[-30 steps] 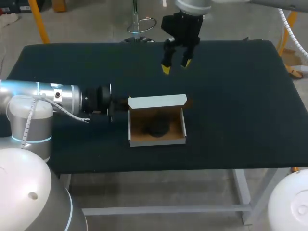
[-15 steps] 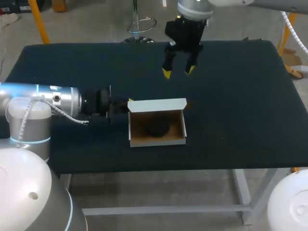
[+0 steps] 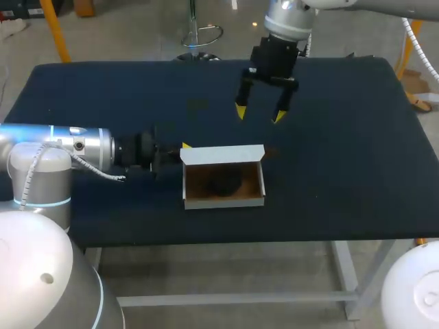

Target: Assemble the packaging by folding the flat box into shape, placing the metal phone stand inside, and closing the box properly

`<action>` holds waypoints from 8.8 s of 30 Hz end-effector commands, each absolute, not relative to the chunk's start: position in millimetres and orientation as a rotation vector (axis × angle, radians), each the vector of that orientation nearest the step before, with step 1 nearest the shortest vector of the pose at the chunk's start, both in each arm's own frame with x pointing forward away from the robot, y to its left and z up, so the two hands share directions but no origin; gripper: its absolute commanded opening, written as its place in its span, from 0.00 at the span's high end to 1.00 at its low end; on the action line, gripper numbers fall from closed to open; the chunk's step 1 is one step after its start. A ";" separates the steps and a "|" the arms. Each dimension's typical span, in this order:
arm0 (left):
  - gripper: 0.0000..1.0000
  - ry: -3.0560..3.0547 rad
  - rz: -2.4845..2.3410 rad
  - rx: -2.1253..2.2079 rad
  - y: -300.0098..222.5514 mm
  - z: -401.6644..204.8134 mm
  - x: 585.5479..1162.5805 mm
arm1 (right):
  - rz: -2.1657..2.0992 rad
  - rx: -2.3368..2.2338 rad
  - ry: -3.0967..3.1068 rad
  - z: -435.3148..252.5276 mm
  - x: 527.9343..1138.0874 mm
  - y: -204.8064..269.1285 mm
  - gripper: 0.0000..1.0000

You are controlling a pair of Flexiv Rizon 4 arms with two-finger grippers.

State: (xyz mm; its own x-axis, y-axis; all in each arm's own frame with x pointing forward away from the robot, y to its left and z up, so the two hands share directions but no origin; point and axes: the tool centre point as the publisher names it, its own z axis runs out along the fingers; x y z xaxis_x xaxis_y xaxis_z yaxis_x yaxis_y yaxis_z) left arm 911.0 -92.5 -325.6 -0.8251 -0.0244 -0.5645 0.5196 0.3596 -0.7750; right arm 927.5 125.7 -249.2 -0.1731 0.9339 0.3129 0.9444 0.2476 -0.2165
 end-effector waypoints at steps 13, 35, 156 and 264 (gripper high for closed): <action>1.00 2.072 -1.424 0.469 -90.9 -334.7 902.8 | 0.061 -1.716 -2.031 -258.4 923.8 131.5 0.00; 1.00 1.945 -1.287 0.488 -92.7 -332.8 897.1 | 0.138 -1.745 -1.890 -279.1 903.4 120.8 0.06; 0.00 2.485 -0.705 0.227 1.9 -283.8 849.0 | 0.020 -1.656 -1.949 -342.2 856.6 115.6 0.55; 0.42 2.267 -0.009 -2.679 -82.2 -334.4 852.5 | -0.075 -1.681 -1.937 -357.3 851.2 115.1 0.64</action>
State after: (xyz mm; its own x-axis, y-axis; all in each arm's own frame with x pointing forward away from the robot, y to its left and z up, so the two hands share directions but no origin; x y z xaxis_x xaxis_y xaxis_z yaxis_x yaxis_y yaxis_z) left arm 850.8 -79.7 -332.1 0.1946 -0.9498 0.2451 -0.9551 -0.1266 0.2679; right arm 852.5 115.0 -357.0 -0.0487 0.8951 0.4432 0.9248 0.2080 -0.3186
